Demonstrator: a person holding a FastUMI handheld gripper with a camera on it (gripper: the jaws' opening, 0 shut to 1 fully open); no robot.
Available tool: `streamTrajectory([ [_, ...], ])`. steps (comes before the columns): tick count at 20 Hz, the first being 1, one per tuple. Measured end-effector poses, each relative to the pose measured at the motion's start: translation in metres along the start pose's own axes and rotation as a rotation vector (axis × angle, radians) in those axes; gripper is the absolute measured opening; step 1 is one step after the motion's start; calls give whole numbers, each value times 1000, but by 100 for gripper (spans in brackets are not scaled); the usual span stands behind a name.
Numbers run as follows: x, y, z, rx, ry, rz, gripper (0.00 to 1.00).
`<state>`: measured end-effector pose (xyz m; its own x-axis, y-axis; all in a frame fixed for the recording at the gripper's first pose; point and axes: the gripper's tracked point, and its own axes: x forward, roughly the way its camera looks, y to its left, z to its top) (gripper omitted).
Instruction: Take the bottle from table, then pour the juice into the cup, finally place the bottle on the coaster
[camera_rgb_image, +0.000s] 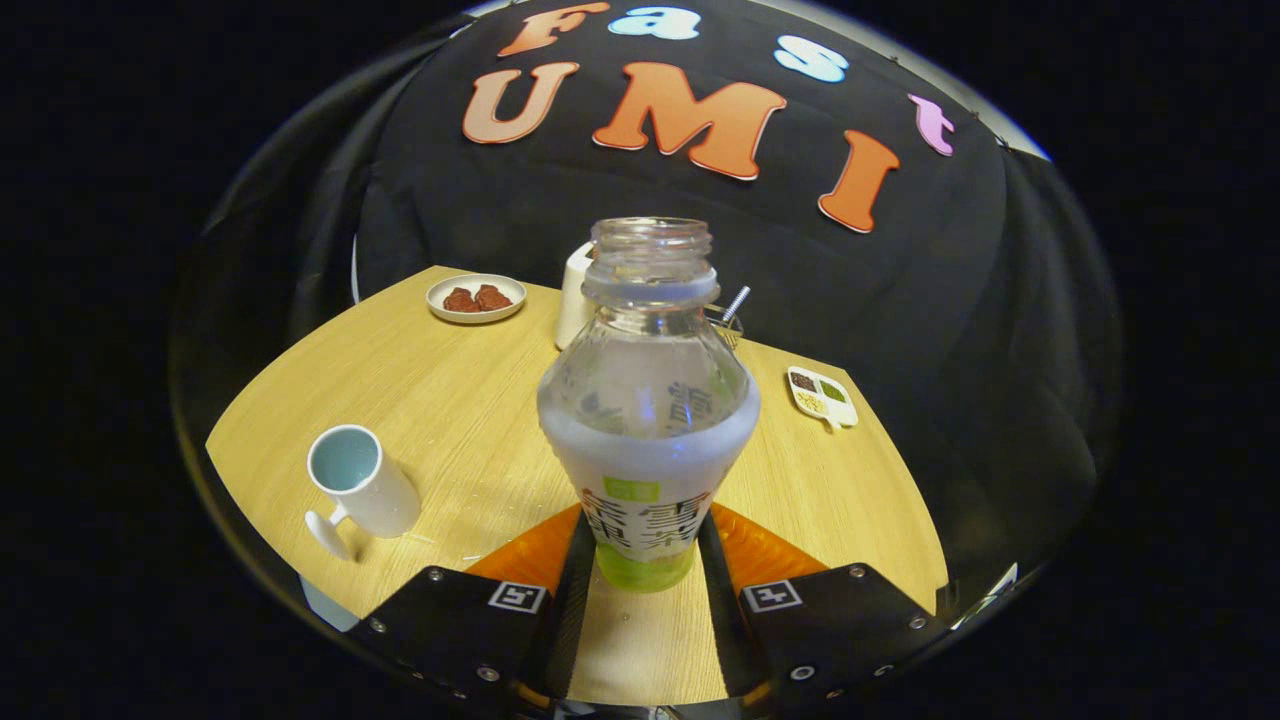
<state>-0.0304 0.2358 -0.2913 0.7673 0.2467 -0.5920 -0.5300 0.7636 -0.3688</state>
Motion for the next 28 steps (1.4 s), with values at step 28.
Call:
streamTrajectory([
  [28, 32, 83, 30, -1101, -131, -276, 57],
])
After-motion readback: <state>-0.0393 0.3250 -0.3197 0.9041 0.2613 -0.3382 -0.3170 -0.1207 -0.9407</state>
